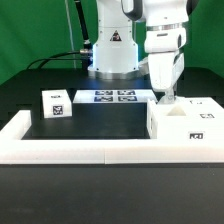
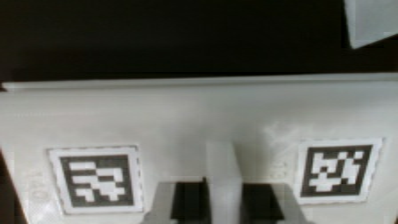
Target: Assemble cabinet
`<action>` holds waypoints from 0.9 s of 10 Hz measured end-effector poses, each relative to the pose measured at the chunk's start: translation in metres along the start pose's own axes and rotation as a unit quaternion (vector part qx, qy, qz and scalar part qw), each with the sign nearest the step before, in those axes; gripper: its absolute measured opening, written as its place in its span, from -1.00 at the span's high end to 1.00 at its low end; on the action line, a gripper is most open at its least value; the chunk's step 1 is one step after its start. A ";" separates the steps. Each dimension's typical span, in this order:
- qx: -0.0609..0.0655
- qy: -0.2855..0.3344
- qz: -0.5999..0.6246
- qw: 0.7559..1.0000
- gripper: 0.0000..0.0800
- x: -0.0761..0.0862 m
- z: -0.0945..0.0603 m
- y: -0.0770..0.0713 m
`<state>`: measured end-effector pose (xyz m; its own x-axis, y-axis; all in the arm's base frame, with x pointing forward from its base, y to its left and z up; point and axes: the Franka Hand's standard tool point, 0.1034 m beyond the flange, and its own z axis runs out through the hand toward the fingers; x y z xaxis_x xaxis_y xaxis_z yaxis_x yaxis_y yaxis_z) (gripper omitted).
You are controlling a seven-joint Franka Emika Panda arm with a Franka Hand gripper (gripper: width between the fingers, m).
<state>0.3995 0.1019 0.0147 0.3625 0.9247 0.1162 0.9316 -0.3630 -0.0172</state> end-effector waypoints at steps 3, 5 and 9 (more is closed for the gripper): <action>0.000 0.000 0.000 1.000 0.83 0.000 0.000 0.000; -0.004 -0.004 -0.022 1.000 0.83 0.000 -0.007 0.002; -0.002 -0.036 -0.043 0.998 0.83 -0.008 -0.036 0.016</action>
Offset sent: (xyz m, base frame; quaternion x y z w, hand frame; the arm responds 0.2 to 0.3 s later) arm 0.0000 0.0000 0.0000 0.0000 0.0000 0.0000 1.0000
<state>0.4106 0.0843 0.0495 0.2822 0.9583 0.0449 0.9593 -0.2822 -0.0066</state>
